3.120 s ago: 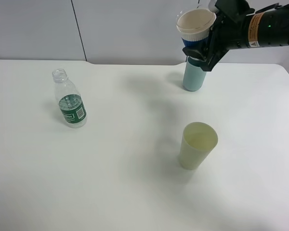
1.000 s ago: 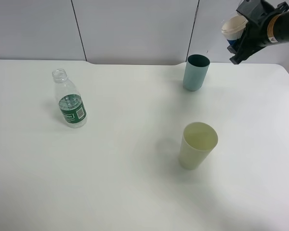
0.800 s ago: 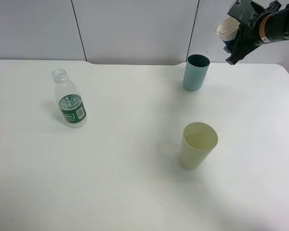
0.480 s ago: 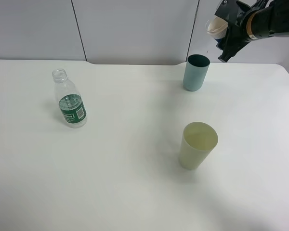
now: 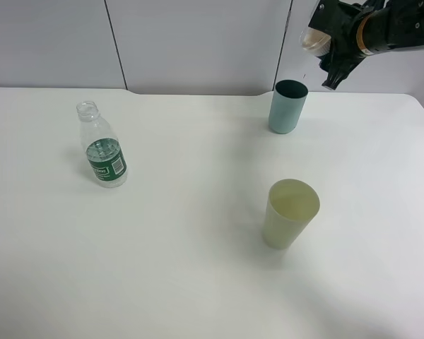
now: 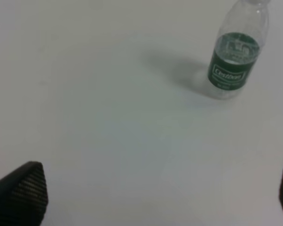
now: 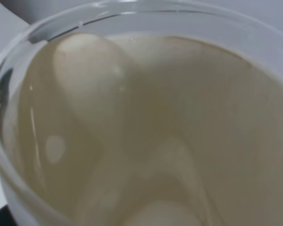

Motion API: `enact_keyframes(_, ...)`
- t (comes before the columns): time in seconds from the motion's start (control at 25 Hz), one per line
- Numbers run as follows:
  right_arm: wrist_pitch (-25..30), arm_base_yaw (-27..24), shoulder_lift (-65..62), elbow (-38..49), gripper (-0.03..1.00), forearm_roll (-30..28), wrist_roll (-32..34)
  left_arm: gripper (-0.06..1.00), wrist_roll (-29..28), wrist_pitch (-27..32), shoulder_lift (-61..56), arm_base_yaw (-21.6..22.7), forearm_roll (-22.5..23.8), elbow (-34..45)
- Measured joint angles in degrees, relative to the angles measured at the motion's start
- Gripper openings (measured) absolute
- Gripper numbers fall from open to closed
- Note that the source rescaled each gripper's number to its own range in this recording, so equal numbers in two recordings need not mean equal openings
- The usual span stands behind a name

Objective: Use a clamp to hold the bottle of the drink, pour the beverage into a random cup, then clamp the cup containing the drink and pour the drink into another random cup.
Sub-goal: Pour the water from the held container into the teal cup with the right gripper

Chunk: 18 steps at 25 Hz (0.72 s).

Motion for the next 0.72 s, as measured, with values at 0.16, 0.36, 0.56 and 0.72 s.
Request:
enact_keyframes(0.16, 0.12, 0.0, 0.06, 0.0, 0.0, -1.07, -0.44, 1.0, 0.0, 0.0, 0.0, 0.0, 0.0, 0.0)
enact_keyframes(0.36, 0.82, 0.29, 1.1, -0.25, 0.0, -2.92, 0.69, 1.0, 0.0, 0.0, 0.0, 0.0, 0.0, 0.0)
enact_keyframes(0.56, 1.63, 1.48, 2.39, -1.09, 0.0, -3.92, 1.25, 1.0, 0.0, 0.0, 0.0, 0.0, 0.0, 0.0)
enact_keyframes(0.72, 2.03, 1.6, 2.65, -1.19, 0.0, -5.42, 1.2, 1.0, 0.0, 0.0, 0.0, 0.0, 0.0, 0.0)
